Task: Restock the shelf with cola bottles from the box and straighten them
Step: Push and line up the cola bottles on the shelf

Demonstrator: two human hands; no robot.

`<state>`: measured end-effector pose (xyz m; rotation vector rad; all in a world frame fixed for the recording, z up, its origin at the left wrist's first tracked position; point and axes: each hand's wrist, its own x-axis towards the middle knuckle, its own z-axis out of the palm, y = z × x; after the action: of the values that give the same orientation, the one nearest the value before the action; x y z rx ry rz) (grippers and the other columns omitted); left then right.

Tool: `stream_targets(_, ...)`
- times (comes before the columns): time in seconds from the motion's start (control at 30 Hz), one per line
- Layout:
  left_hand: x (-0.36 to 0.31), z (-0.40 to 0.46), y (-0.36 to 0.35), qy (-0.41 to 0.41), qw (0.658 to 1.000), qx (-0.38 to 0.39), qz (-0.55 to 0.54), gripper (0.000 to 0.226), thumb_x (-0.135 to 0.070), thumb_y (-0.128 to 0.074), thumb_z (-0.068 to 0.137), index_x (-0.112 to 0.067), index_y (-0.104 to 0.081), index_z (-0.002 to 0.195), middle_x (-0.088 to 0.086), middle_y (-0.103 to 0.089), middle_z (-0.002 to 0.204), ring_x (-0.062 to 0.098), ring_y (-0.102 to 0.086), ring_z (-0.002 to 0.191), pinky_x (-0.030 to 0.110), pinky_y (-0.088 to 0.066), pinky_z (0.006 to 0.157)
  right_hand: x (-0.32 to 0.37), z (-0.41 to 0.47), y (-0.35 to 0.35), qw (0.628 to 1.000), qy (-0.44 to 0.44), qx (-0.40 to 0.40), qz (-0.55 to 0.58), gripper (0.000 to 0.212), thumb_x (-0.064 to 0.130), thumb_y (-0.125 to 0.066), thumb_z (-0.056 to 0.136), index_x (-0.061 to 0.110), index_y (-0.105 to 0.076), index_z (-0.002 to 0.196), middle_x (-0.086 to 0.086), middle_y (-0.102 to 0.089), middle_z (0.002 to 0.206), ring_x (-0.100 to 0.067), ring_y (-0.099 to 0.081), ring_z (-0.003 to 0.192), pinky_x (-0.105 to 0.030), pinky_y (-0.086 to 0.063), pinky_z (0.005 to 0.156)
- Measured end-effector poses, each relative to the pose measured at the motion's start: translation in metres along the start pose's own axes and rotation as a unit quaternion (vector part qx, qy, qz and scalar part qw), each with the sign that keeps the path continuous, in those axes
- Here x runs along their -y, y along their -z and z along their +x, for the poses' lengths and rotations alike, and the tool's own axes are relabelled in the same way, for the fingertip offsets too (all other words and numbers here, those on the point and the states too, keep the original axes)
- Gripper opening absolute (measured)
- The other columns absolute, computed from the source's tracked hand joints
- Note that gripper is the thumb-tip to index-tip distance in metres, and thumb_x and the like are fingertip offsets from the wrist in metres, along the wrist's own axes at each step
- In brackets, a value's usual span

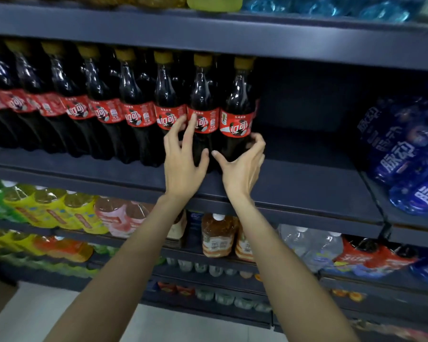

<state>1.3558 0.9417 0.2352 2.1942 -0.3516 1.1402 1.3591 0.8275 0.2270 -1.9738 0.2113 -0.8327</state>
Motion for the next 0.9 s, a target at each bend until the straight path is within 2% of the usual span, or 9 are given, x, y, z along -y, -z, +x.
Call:
stream_targets(0.07,0.007,0.003,0.005,-0.025,0.999,-0.021,0.020,0.061,-0.022,-0.063,0.088,-0.010,-0.037,0.142,0.016,-0.035,0.146,0.024,-0.028,0.134,0.026,-0.026,0.112,-0.002,0.001,-0.002,1.000,0.009,0.012,0.000,0.087,0.035,-0.085,0.063,0.013,-0.033,0.130,-0.006,-0.048,0.123,-0.023,-0.044,0.113,-0.051,-0.047,0.085)
stream_targets(0.2,0.003,0.013,0.005,-0.070,0.996,-0.023,0.059,0.073,-0.045,-0.064,0.087,-0.014,-0.031,0.144,0.018,-0.027,0.151,0.031,-0.014,0.142,0.043,-0.008,0.118,-0.011,0.005,0.006,0.995,0.063,0.074,-0.004,0.091,0.037,-0.082,0.068,0.007,-0.027,0.134,-0.011,-0.041,0.128,-0.025,-0.043,0.117,-0.046,-0.046,0.092)
stream_targets(0.27,-0.007,0.017,-0.002,-0.078,0.995,-0.001,0.061,0.081,-0.054,-0.063,0.084,-0.016,-0.027,0.146,0.021,-0.020,0.153,0.035,-0.008,0.143,0.049,-0.001,0.117,-0.017,0.006,0.015,0.989,0.087,0.116,0.007,0.082,0.032,-0.075,0.078,0.006,-0.024,0.137,-0.012,-0.036,0.130,-0.024,-0.042,0.117,-0.044,-0.045,0.095)
stream_targets(0.33,-0.016,0.018,-0.012,-0.071,0.996,0.016,0.061,0.086,-0.058,-0.063,0.082,-0.016,-0.025,0.147,0.024,-0.015,0.154,0.039,-0.005,0.144,0.052,0.003,0.116,-0.022,0.007,0.025,0.983,0.099,0.155,0.027,0.073,0.023,-0.068,0.086,0.009,-0.022,0.141,-0.011,-0.033,0.136,-0.021,-0.044,0.119,-0.043,-0.045,0.098)
stream_targets(0.43,-0.023,0.018,-0.025,-0.051,0.996,0.019,0.075,0.090,-0.062,-0.063,0.081,-0.014,-0.027,0.148,0.028,-0.010,0.154,0.042,-0.002,0.143,0.054,0.005,0.115,-0.028,0.010,0.033,0.980,0.100,0.169,0.040,0.071,0.017,-0.066,0.087,0.014,-0.022,0.143,-0.008,-0.041,0.138,-0.016,-0.047,0.120,-0.043,-0.047,0.097)
stream_targets(0.67,-0.020,0.019,-0.034,-0.046,0.993,0.001,0.106,0.087,-0.060,-0.061,0.083,-0.012,-0.028,0.148,0.035,-0.010,0.151,0.046,-0.001,0.141,0.056,0.004,0.114,-0.030,0.012,0.031,0.984,0.119,0.136,0.009,0.073,0.025,-0.070,0.082,0.022,-0.025,0.140,-0.002,-0.049,0.127,-0.016,-0.050,0.113,-0.043,-0.050,0.088)
stream_targets(0.73,-0.022,0.018,-0.037,-0.042,0.993,-0.002,0.110,0.087,-0.056,-0.063,0.083,-0.011,-0.026,0.148,0.037,-0.008,0.150,0.047,0.001,0.140,0.057,0.004,0.113,-0.033,0.021,0.039,0.982,0.130,0.135,0.027,0.074,0.029,-0.072,0.081,0.022,-0.027,0.140,-0.001,-0.048,0.127,-0.016,-0.048,0.114,-0.040,-0.049,0.090)
stream_targets(0.8,-0.025,0.017,-0.041,-0.034,0.992,-0.006,0.118,0.088,-0.053,-0.063,0.083,-0.009,-0.024,0.148,0.039,-0.007,0.149,0.048,0.002,0.140,0.059,0.004,0.113,-0.040,0.034,0.047,0.976,0.161,0.143,0.043,0.077,0.033,-0.071,0.082,0.019,-0.027,0.143,-0.003,-0.041,0.138,-0.017,-0.040,0.125,-0.033,-0.041,0.101)
stream_targets(0.9,-0.037,0.013,-0.047,-0.005,0.990,-0.047,0.133,0.089,-0.059,-0.061,0.082,-0.008,-0.027,0.147,0.038,-0.011,0.149,0.047,-0.004,0.140,0.061,0.000,0.112,-0.050,0.052,0.050,0.954,0.180,0.235,0.042,0.090,0.027,-0.070,0.082,0.019,-0.012,0.150,-0.007,-0.013,0.155,-0.022,-0.013,0.142,-0.030,-0.020,0.110)
